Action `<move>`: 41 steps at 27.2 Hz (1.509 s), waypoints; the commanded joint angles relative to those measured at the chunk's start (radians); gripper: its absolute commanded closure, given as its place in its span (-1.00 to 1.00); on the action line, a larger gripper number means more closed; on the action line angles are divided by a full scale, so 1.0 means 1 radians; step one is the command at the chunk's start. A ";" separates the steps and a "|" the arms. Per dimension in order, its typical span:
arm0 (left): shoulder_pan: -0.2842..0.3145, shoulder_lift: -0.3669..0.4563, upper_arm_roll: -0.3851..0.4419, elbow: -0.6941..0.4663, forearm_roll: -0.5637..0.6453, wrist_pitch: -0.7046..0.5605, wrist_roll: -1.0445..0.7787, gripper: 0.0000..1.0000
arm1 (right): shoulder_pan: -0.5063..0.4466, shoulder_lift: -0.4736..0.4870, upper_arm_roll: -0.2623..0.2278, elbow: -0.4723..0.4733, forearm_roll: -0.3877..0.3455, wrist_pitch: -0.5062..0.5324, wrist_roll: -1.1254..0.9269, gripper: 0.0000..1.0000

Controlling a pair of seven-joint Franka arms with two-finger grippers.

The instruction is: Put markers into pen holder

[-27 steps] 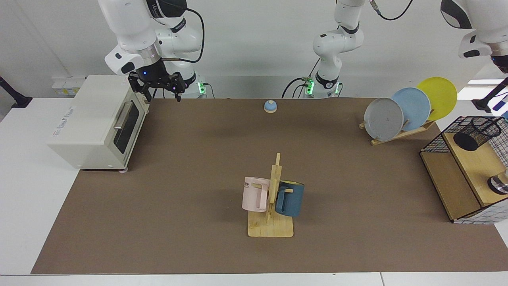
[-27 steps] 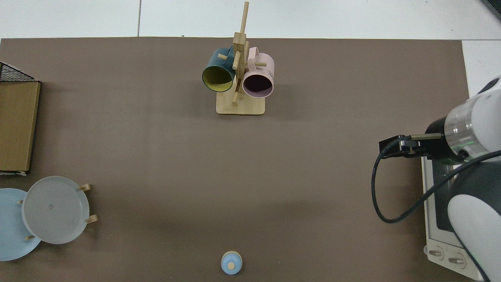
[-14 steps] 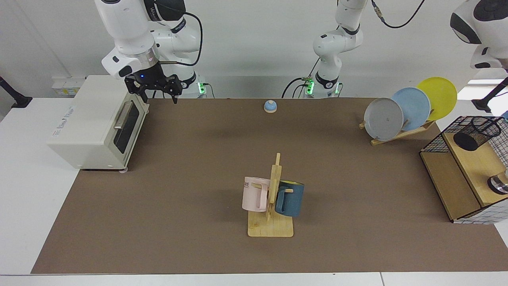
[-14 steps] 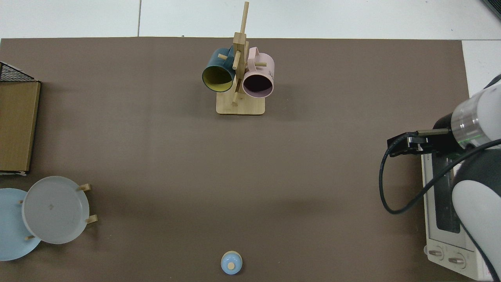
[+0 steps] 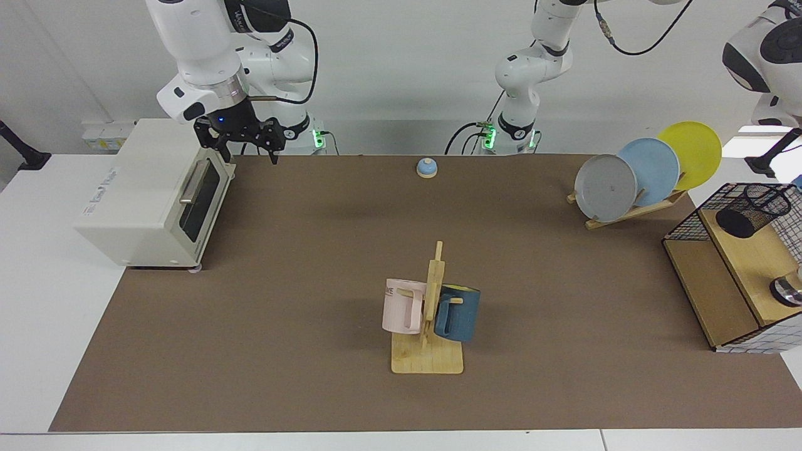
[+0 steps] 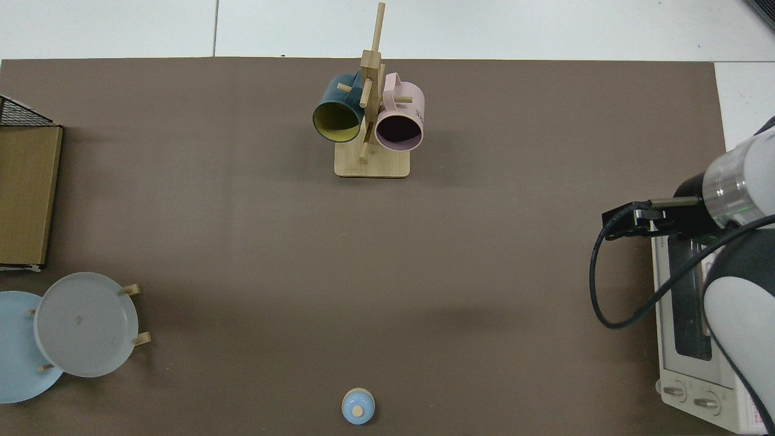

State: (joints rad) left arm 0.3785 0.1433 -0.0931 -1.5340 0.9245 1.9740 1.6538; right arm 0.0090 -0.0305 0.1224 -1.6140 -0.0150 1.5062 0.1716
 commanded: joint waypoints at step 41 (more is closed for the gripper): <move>-0.021 -0.073 -0.007 -0.212 -0.070 -0.011 0.061 1.00 | -0.017 0.009 0.010 0.012 -0.002 0.011 -0.024 -1.00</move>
State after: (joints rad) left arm 0.3747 0.1047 -0.1099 -1.7009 0.8720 1.9610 1.7051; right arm 0.0089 -0.0301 0.1222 -1.6131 -0.0150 1.5063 0.1716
